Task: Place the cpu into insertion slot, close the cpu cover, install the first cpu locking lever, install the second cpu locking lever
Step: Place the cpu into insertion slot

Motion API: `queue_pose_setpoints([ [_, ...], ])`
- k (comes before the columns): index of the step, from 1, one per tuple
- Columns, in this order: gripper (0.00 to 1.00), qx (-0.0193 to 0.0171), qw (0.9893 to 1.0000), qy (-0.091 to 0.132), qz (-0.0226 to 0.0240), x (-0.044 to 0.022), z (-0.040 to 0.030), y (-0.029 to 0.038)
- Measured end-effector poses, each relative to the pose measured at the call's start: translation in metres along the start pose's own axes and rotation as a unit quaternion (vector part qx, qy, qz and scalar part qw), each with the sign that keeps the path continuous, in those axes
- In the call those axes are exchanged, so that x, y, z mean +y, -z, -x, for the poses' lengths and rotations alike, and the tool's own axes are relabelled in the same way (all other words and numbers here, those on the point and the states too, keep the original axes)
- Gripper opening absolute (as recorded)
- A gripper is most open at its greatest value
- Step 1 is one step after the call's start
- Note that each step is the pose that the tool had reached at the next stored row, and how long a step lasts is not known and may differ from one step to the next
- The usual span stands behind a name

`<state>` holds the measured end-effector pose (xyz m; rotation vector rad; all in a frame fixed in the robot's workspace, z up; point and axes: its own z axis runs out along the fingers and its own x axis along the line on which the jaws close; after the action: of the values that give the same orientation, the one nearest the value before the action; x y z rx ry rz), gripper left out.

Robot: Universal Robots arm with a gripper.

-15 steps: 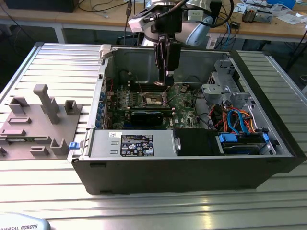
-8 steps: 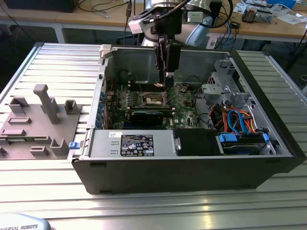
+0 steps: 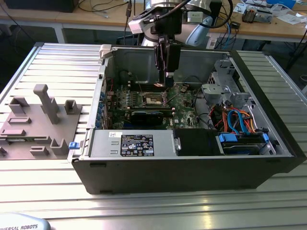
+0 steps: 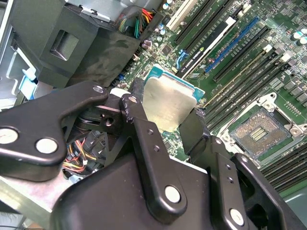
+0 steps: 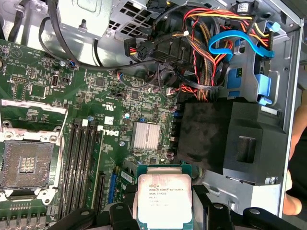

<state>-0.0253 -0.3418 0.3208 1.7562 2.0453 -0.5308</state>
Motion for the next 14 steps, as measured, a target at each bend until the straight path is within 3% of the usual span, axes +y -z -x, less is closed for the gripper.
queue_pose_setpoints([
  [3, 0.54, -0.0030, 1.0000, 0.000, -0.0004, 0.0000, -0.0001, -0.0001],
  [5, 0.54, -0.0158, 0.9999, 0.001, -0.0026, 0.0004, -0.0006, 0.0003],
  [7, 0.54, -0.0235, 0.9997, 0.002, -0.0040, 0.0006, -0.0006, 0.0005],
  [11, 0.54, -0.0275, 0.9996, 0.002, -0.0048, 0.0006, -0.0006, 0.0005],
  [14, 0.54, -0.0344, 0.9994, 0.002, -0.0057, 0.0006, -0.0007, 0.0004],
])
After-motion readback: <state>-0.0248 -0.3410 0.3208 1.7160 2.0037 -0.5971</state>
